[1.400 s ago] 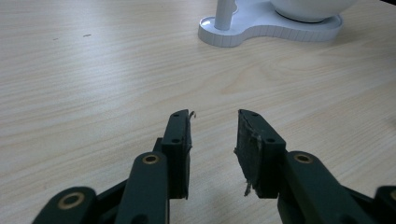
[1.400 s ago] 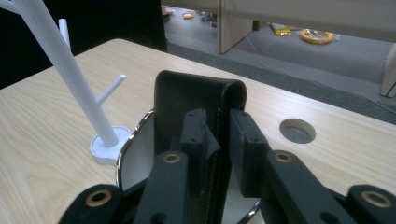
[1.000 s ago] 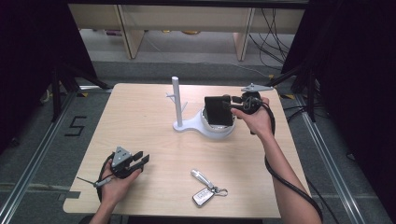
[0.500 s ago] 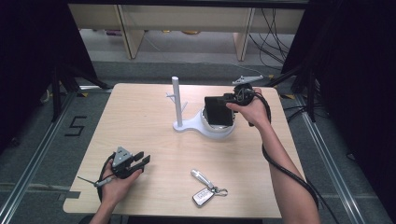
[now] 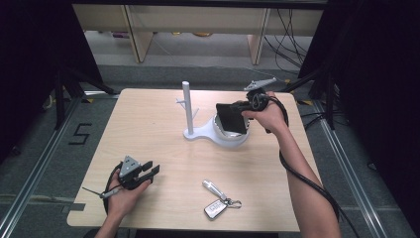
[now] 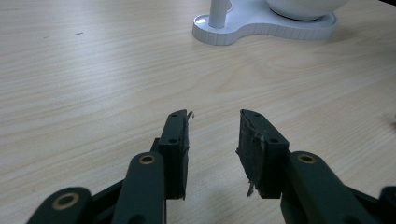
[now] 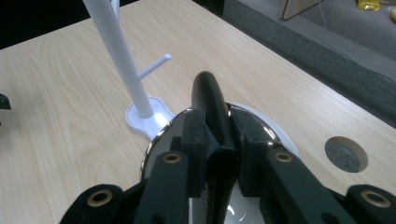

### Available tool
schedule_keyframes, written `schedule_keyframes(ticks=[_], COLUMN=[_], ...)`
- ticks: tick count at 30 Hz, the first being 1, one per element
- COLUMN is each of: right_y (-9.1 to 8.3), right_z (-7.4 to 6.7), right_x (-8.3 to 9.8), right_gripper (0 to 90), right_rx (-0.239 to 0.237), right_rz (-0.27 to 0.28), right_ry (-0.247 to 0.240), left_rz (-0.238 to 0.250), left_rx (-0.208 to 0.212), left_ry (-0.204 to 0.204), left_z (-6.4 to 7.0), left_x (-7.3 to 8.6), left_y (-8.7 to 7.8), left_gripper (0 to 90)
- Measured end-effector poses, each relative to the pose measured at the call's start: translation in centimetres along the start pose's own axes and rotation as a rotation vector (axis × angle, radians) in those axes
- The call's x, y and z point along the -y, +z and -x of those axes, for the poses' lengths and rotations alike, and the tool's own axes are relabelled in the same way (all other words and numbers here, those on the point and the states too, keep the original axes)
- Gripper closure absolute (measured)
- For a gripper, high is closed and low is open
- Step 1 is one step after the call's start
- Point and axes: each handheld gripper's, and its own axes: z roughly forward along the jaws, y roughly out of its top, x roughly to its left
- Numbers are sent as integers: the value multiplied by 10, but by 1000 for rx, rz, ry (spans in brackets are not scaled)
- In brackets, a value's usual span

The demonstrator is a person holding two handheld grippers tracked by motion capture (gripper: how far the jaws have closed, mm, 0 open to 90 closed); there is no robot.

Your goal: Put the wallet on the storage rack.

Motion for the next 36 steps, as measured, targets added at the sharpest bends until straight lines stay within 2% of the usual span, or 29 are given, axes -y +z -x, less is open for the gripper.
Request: schedule_keyframes(ticks=[4, 5, 8, 10, 11, 12, 13, 16, 17, 18, 19, 20, 23, 27, 30, 31, 32, 33, 34, 36], right_y=[-2, -2, -6, -9, -10, -10, -15, -17, -16, -16, -14, -13, -9, -6, -6, -5, -4, -4, -4, -1], right_z=[-2, -2, -2, -2, -1, -1, 0, 2, 3, 3, 6, 7, 9, 11, 11, 11, 12, 12, 11, 10], right_x=[-1, 0, 0, 1, 2, 2, 4, 9, 12, 12, 16, 20, 27, 34, 35, 34, 33, 33, 33, 34], right_gripper=[781, 781, 784, 786, 787, 787, 788, 789, 789, 789, 789, 789, 789, 788, 789, 789, 789, 789, 789, 789], right_rx=[-1, 1, 15, 6, 0, 0, -10, -41, -42, -42, -28, -49, -45, -53, -50, -38, -28, -29, -42, -45], right_rz=[-4, 0, 19, 47, 78, 78, 138, 212, 236, 236, 259, 263, 250, 262, 267, 274, 286, 291, 275, 282], right_ry=[-3, -16, -15, -9, -20, -20, -33, -15, -22, -22, -24, -19, -12, 10, 4, -8, -18, -23, -7, -4], left_rz=[9, 5, 4, 4, 9, 9, 9, 7, 6, 6, 6, 6, 4, 6, 3, -6, -6, -3, 3, 3], left_rx=[-2, -5, -5, -5, -3, -3, -2, -2, -2, -2, -2, -2, -2, -2, -2, -6, -5, -4, -1, -1], left_ry=[5, -26, -24, -24, 9, 9, 8, 14, 14, 14, 9, 9, 7, 6, 4, -30, -30, -9, 12, 8], left_z=[-1, 0, 0, 0, -1, -1, -2, -2, -2, -2, -1, -1, -1, 0, 0, 2, 2, 1, 0, 0], left_x=[0, 0, 0, 1, 0, 0, 0, 0, 0, 0, 0, 0, 0, 0, 0, 1, 1, 1, 0, 0], left_y=[0, -1, -1, -1, -1, -1, 0, 0, 0, 0, 0, 0, 0, 0, 0, 0, 0, 0, 0, 0], left_gripper=[624, 624, 624, 624, 624, 624, 624, 624, 624, 624, 623, 623, 623, 622, 622, 622, 622, 622, 621, 621])
